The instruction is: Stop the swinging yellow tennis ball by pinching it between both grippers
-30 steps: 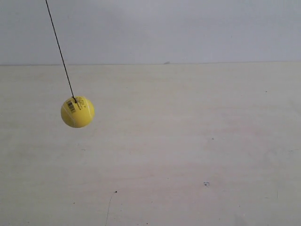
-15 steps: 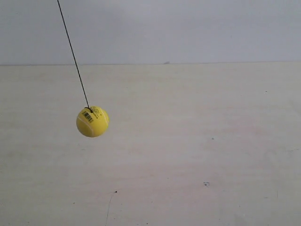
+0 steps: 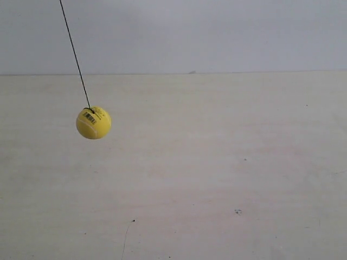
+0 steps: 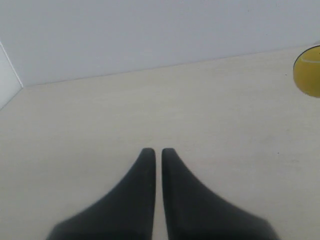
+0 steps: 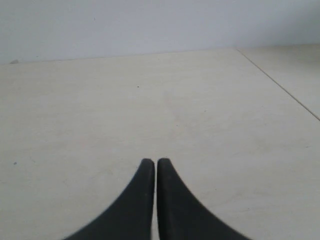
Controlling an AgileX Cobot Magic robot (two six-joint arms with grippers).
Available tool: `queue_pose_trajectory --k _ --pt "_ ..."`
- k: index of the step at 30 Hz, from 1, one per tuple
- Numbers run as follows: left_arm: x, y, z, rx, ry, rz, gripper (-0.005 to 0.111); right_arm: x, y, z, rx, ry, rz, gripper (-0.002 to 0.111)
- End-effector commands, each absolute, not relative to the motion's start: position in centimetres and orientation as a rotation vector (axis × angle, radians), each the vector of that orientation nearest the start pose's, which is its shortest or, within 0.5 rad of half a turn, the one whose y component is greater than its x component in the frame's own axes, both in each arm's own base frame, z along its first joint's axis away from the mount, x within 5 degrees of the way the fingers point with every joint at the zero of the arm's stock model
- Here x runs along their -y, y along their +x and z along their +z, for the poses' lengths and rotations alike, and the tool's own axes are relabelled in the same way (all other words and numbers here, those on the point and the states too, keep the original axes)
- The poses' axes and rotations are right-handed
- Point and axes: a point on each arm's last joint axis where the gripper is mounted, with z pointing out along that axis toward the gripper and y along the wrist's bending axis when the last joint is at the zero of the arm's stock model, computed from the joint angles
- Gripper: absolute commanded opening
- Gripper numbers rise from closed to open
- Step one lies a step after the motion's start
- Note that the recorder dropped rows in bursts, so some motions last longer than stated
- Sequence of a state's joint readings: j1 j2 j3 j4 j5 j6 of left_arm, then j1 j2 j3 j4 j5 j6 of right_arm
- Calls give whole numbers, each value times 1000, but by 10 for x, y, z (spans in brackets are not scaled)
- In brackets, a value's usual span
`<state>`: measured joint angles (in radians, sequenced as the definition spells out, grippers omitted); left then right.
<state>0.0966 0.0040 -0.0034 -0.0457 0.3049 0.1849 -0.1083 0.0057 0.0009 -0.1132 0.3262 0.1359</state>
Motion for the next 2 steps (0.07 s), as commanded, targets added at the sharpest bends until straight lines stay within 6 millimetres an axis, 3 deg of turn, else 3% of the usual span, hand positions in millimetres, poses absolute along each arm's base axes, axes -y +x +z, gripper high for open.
queue_pose_trajectory --k 1,2 --pt "-4 54 186 -1782 39 156 5 9 53 184 -1799 150 -92 0" --pt "-4 54 186 -1782 39 156 5 9 53 184 -1799 150 -92 0"
